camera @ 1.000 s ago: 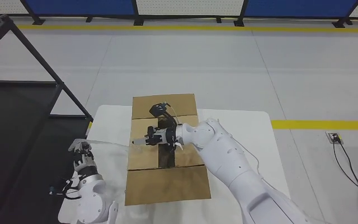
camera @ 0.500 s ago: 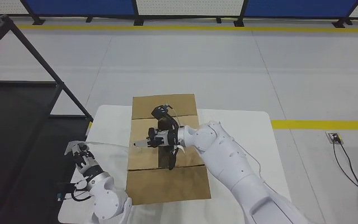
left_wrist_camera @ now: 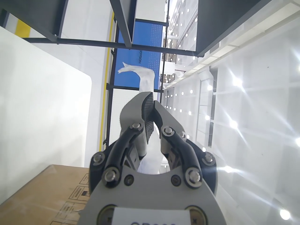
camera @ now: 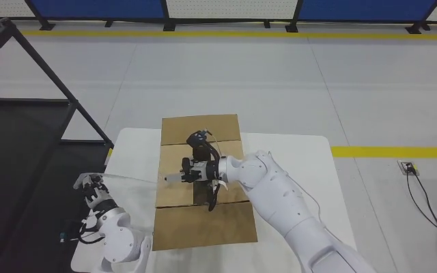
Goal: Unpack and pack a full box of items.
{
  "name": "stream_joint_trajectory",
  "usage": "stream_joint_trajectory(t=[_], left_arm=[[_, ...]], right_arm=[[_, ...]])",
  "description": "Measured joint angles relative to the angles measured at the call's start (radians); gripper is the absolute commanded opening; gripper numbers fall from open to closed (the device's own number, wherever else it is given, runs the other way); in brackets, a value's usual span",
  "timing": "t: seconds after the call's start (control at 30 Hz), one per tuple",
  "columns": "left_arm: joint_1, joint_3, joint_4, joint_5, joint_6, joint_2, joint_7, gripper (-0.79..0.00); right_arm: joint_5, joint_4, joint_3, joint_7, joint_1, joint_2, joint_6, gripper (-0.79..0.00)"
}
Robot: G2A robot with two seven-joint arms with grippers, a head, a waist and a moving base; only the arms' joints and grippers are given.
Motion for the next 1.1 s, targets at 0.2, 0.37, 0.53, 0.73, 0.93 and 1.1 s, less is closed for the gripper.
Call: stream_joint_trajectory(t=[0.2,0.37,0.53,0.73,0.93,1.1], left_arm=[[0.027,-0.017,-0.016,0.001,0.01,-0.005,-0.037,0.0],[0.047,-0.035,-0.033,-0.005,0.023,-0.009,-0.059,0.0],[0.064,-0.058,-0.027,0.014,0.027,-0.011,-0.071,0.0],[0.069,-0.087,-0.014,0.025,0.03,-0.015,-0.063,0.0],[0.059,-0.105,0.016,0.043,0.048,-0.02,-0.039,0.0],[0.053,-0.108,0.036,0.035,0.052,-0.027,-0.026,0.0]], right_arm=[[-0.001,-0.03,0.003,0.002,-0.016,0.008,0.009,0.0],[0.002,-0.049,-0.001,0.009,-0.024,0.011,0.021,0.0],[0.007,-0.06,-0.005,0.014,-0.027,0.013,0.032,0.0],[0.013,-0.066,-0.012,0.017,-0.028,0.013,0.042,0.0],[0.016,-0.073,-0.022,0.017,-0.026,0.011,0.046,0.0],[0.082,-0.09,-0.036,0.063,-0.041,0.003,-0.026,0.0]])
